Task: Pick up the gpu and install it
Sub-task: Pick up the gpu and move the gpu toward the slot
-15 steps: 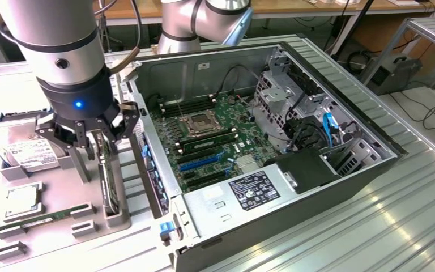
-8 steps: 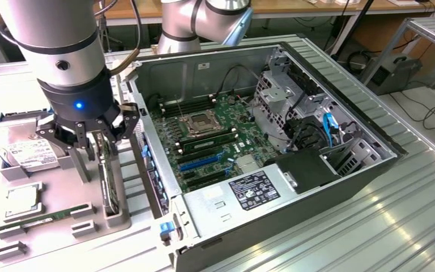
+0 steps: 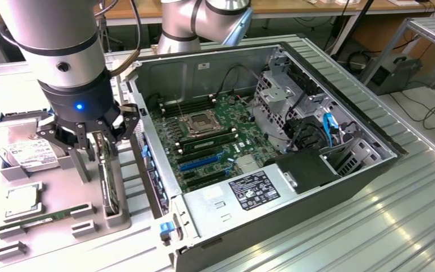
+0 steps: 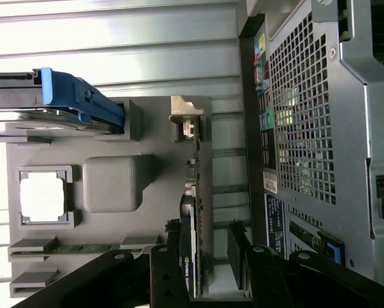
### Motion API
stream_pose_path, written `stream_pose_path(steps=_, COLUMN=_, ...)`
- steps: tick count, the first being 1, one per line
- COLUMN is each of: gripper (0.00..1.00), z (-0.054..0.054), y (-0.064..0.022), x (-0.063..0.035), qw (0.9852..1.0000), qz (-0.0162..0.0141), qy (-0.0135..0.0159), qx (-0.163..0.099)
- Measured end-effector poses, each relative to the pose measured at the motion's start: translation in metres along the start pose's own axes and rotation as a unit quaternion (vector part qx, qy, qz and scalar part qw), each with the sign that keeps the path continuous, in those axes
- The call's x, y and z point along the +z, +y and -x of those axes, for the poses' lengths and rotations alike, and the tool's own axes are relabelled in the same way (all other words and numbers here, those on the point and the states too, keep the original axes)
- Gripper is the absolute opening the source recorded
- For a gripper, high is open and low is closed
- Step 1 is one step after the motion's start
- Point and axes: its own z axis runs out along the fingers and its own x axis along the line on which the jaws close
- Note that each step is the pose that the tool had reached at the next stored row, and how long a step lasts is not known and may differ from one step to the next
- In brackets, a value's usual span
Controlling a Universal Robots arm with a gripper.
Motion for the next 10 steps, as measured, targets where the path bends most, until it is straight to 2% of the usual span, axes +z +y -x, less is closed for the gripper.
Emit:
stream_pose_path(steps=8, gripper=0.42, z=0.0000, y=-0.0001, x=0.0018, qw=1.0000, qz=0.0000, qy=0.0000, qx=0.000)
stream_pose_path(steps=10, gripper=0.42, z=-0.0001, y=-0.0002, x=0.0059, qw=1.0000, qz=0.0000, qy=0.0000, qx=0.000)
